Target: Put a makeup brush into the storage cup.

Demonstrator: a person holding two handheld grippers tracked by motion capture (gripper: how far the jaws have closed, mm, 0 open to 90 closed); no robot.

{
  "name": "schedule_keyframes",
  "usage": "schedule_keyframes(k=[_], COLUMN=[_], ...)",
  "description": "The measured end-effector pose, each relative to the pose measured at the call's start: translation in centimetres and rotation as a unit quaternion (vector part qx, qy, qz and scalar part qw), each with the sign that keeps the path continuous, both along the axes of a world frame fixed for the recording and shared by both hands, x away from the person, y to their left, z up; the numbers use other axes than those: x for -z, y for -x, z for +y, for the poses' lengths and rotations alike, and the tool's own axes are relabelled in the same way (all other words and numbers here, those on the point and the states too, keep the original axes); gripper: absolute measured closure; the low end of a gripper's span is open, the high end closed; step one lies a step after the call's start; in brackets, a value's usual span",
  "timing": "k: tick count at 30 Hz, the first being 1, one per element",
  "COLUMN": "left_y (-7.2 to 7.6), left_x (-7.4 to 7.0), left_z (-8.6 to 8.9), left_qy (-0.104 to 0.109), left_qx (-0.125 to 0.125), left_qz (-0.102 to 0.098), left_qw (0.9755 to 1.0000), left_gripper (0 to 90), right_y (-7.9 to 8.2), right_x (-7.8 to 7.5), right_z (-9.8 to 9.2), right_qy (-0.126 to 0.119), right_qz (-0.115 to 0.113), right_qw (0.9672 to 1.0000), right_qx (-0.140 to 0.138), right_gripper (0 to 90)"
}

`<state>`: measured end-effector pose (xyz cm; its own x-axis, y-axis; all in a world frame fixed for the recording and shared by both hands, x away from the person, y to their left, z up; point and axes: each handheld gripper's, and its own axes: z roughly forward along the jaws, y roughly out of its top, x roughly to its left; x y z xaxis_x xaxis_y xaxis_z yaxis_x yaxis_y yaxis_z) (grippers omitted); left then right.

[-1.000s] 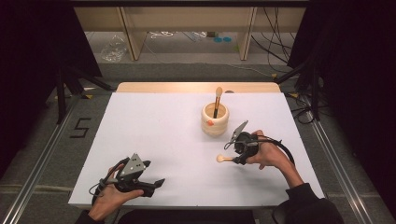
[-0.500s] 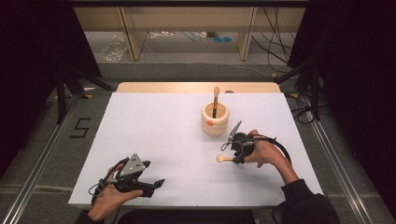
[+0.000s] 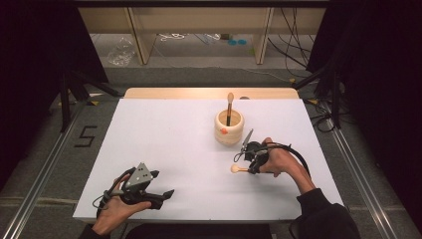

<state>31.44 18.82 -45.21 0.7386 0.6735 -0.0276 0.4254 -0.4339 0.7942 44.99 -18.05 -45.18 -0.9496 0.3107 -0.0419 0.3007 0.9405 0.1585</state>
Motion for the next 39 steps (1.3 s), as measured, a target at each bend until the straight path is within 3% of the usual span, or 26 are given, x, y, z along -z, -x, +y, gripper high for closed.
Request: schedule_keyframes(k=[2,3,4,6,9,12,22,23,27,28,30,31,33,39], left_y=[0.0,0.0,0.0,0.0,0.0,0.0,0.1,0.0,0.1,0.1,0.2,0.2,0.1,0.2], left_x=[0.0,0.1,0.1,0.1,0.1,0.1,0.1,0.0,0.1,0.1,0.1,0.1,0.1,0.0], left_z=[0.0,-0.1,-0.1,-0.1,-0.1,-0.1,-0.1,0.0,-0.1,-0.1,-0.1,-0.1,0.0,0.0], left_qy=[0.000,0.004,0.005,0.000,-0.001,0.003,-0.002,-0.002,-0.002,0.001,0.001,0.002,-0.004,0.000], left_qx=[0.001,0.001,0.002,0.003,0.002,0.003,0.002,0.005,0.005,0.003,0.003,0.002,0.007,-0.002], left_qz=[0.000,-0.004,-0.003,-0.002,-0.001,0.000,-0.003,-0.001,-0.002,-0.002,-0.005,-0.001,-0.007,-0.006], left_qw=[1.0000,1.0000,1.0000,1.0000,1.0000,1.0000,1.0000,1.0000,1.0000,1.0000,1.0000,1.0000,0.9999,1.0000], left_gripper=[18.0,18.0,18.0,18.0,18.0,18.0,18.4,18.4,18.4,18.4,18.4,18.4,18.4,18.4], right_y=[-0.1,-0.4,-0.2,-0.2,-0.5,-0.4,-0.7,-0.5,-0.7,-0.5,-0.7,-0.6,-0.4,-0.3], right_x=[0.0,0.1,0.0,0.0,0.1,0.0,0.1,0.0,0.1,0.0,0.0,-0.3,-0.8,-2.6], right_z=[0.1,0.0,0.2,0.2,0.2,0.4,0.7,0.8,0.5,0.6,0.3,0.3,0.2,-0.5], right_qy=[0.001,0.001,0.004,0.007,0.006,0.012,0.025,0.025,0.018,0.018,0.012,0.009,-0.015,-0.053], right_qz=[0.002,-0.004,0.005,0.009,0.007,0.018,0.018,0.025,0.018,0.026,0.013,0.019,0.022,-0.007], right_qw=[1.0000,0.9999,1.0000,0.9999,0.9999,0.9997,0.9995,0.9992,0.9996,0.9992,0.9998,0.9995,0.9991,0.9980], right_qx=[-0.001,-0.015,-0.001,0.003,-0.010,0.006,0.008,0.021,0.008,0.024,0.013,0.024,0.034,0.035], right_gripper=[78.8,79.0,79.6,80.8,81.4,82.2,82.9,82.9,83.2,83.2,83.3,83.3,83.3,83.3])
